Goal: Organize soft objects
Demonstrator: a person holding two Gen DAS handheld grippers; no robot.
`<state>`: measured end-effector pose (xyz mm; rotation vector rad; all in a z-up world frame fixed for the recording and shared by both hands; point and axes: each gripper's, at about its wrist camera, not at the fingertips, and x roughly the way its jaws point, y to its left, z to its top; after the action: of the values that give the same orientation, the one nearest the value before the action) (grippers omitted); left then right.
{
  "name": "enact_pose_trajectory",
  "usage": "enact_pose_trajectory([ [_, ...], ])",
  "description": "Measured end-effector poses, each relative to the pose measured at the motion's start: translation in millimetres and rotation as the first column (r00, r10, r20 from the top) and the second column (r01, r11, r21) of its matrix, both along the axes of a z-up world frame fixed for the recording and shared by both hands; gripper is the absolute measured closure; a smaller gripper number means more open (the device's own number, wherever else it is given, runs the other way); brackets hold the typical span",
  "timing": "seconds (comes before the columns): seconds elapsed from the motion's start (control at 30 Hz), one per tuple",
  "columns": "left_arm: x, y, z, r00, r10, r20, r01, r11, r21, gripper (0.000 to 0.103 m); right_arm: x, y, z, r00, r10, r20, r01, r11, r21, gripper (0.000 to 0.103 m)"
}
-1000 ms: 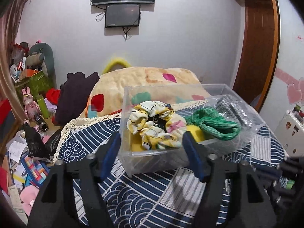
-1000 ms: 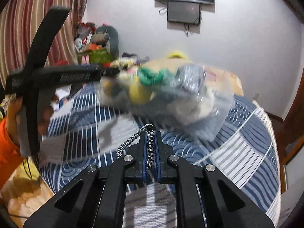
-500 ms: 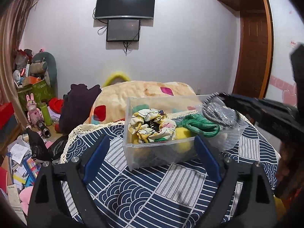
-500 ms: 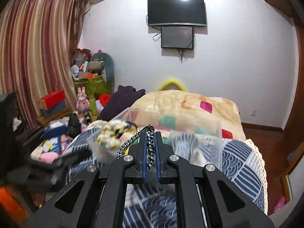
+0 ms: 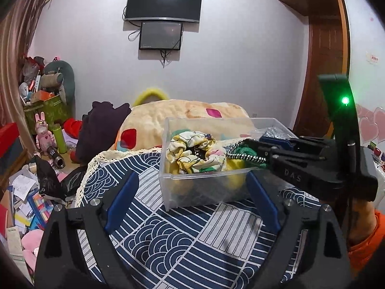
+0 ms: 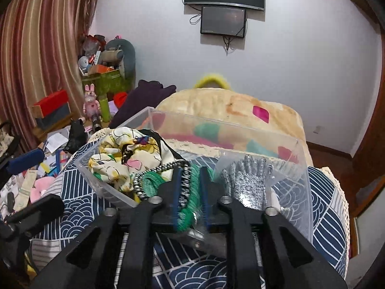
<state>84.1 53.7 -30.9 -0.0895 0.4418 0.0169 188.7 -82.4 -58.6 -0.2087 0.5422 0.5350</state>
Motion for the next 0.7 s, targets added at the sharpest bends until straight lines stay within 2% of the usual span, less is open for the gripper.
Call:
enact_pose_trajectory([
  [0.07, -1.9, -0.1, 2.6, 1.0, 0.001, 0.01, -0.001, 1.0, 0.0, 0.012, -4.1, -7.4, 4.7, 1.0, -0.009, 0.007, 0.008, 1.0, 0.018, 0.07],
  [0.13, -5.7, -1.6, 7.4, 1.0, -0.003, 0.025, 0.003, 1.0, 0.002, 0.012, -7.5, -13.3, 10.4, 1.0, -0.007, 0.02, 0.006, 1.0, 0.031, 0.067],
  [0.33, -19.4, -6.7, 26.3, 0.996, -0.009, 0.088, 0.008, 1.0, 0.006, 0.012, -40.4, -31.5, 37.4, 0.993, 0.016, 0.117, -0.022, 0.999, 0.049, 0.067],
  [0.53, -38.0, -11.5, 49.0, 0.988, -0.026, 0.153, 0.027, 1.0, 0.0, 0.012, -81.8, -56.5, 66.3, 0.979, 0.025, 0.201, -0.052, 0.99, 0.132, 0.065],
  [0.6, -44.2, -13.6, 55.2, 0.985, -0.036, 0.169, 0.036, 0.999, 0.002, 0.012, -92.5, -61.9, 72.6, 0.976, 0.028, 0.218, -0.062, 0.986, 0.154, 0.05],
  [0.67, -49.1, -16.6, 59.4, 0.982, -0.041, 0.184, 0.04, 0.999, 0.01, 0.011, -101.7, -66.3, 76.4, 0.97, 0.021, 0.241, -0.063, 0.983, 0.171, 0.028],
  [0.7, -53.5, -18.3, 62.1, 0.98, -0.043, 0.195, 0.041, 0.999, 0.017, 0.009, -108.2, -69.6, 78.6, 0.964, 0.005, 0.264, -0.055, 0.982, 0.179, 0.025],
])
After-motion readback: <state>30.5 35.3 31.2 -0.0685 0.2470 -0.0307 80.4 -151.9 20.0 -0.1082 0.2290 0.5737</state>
